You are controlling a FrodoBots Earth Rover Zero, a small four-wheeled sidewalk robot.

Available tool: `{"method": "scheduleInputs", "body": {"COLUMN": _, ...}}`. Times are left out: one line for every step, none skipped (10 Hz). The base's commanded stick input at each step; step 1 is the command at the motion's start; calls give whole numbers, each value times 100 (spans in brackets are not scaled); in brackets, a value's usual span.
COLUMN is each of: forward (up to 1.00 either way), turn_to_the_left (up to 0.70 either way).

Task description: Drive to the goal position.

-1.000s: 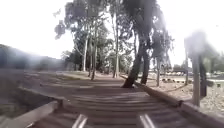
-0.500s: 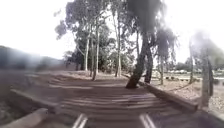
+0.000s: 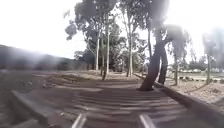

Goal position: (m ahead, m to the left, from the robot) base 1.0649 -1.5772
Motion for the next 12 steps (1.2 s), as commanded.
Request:
{"method": "scheduleInputs", "body": {"forward": 85, "turn_to_the_left": 0}}
{"method": "scheduleInputs", "body": {"forward": 85, "turn_to_the_left": 8}}
{"method": "scheduleInputs", "body": {"forward": 85, "turn_to_the_left": 18}}
{"method": "scheduleInputs", "body": {"forward": 70, "turn_to_the_left": 0}}
{"method": "scheduleInputs", "body": {"forward": 70, "turn_to_the_left": 0}}
{"method": "scheduleInputs", "body": {"forward": 70, "turn_to_the_left": 0}}
{"method": "scheduleInputs", "body": {"forward": 70, "turn_to_the_left": 0}}
{"method": "scheduleInputs", "body": {"forward": 70, "turn_to_the_left": 0}}
{"method": "scheduleInputs", "body": {"forward": 70, "turn_to_the_left": -35}}
{"method": "scheduleInputs", "body": {"forward": 70, "turn_to_the_left": -35}}
{"method": "scheduleInputs", "body": {"forward": 70, "turn_to_the_left": -35}}
{"method": "scheduleInputs", "body": {"forward": 70, "turn_to_the_left": -35}}
